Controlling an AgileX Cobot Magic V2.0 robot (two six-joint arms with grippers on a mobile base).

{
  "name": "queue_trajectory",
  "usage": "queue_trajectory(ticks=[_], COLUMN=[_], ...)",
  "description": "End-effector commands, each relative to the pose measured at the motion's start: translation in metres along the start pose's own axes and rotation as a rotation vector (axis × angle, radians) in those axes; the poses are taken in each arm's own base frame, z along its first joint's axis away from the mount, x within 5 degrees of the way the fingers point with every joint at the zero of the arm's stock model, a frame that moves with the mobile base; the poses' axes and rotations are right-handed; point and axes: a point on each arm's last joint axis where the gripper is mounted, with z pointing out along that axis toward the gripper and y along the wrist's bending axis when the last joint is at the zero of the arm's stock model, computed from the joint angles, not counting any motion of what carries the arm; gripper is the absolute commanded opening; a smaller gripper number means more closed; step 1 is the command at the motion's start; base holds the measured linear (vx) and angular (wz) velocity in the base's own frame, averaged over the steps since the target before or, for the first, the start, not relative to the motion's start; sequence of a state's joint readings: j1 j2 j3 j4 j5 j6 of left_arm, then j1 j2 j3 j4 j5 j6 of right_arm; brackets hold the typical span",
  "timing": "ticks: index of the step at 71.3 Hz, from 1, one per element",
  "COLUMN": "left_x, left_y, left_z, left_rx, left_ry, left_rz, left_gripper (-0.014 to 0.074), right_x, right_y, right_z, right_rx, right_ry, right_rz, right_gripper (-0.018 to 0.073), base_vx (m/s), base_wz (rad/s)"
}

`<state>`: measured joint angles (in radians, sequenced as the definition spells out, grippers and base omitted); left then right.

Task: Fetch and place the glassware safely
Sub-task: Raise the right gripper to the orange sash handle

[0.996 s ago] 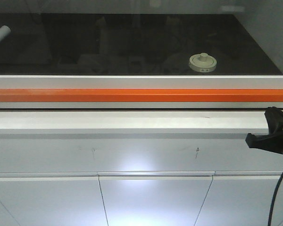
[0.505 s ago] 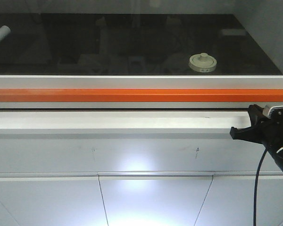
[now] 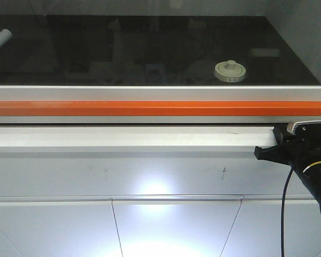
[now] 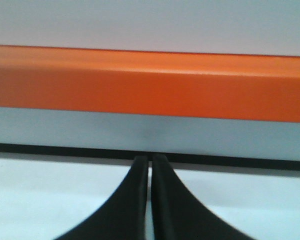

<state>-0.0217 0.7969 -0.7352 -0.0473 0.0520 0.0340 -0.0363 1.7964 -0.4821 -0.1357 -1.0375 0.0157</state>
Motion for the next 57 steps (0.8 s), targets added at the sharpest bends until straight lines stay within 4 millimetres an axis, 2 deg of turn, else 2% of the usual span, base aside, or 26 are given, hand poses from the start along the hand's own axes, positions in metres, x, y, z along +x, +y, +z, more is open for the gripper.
queue_trajectory(ticks=[1, 25, 40, 46, 57], left_x=[-0.018, -0.017, -0.011, 0.001, 0.039], left_y=[-0.001, -0.001, -0.001, 0.000, 0.001], left_z=[-0.003, -0.003, -0.002, 0.000, 0.001], left_rx=[0.002, 0.002, 0.002, 0.000, -0.005], left_ry=[-0.114, -0.111, -0.086, -0.076, -0.047], left_rz=[-0.002, -0.002, 0.004, 0.005, 0.003], left_gripper=[-0.0007, -0.0007, -0.0007, -0.0007, -0.0007], right_x=[-0.021, -0.039, -0.041, -0.041, -0.041], right_y=[-0.002, -0.005, -0.006, -0.006, -0.006], right_z=[0.003, 0.018, 0.019, 0.019, 0.019], right_rx=[0.006, 0.013, 0.014, 0.014, 0.014], right_ry=[-0.145, -0.208, -0.219, -0.219, -0.219], right_rz=[-0.029, -0.063, -0.065, -0.065, -0.065], right_gripper=[-0.0001, -0.0001, -0.0001, -0.0001, -0.0001], base_vx=[0.00, 0.00, 0.00, 0.00, 0.00], base_wz=[0.00, 0.00, 0.00, 0.00, 0.00])
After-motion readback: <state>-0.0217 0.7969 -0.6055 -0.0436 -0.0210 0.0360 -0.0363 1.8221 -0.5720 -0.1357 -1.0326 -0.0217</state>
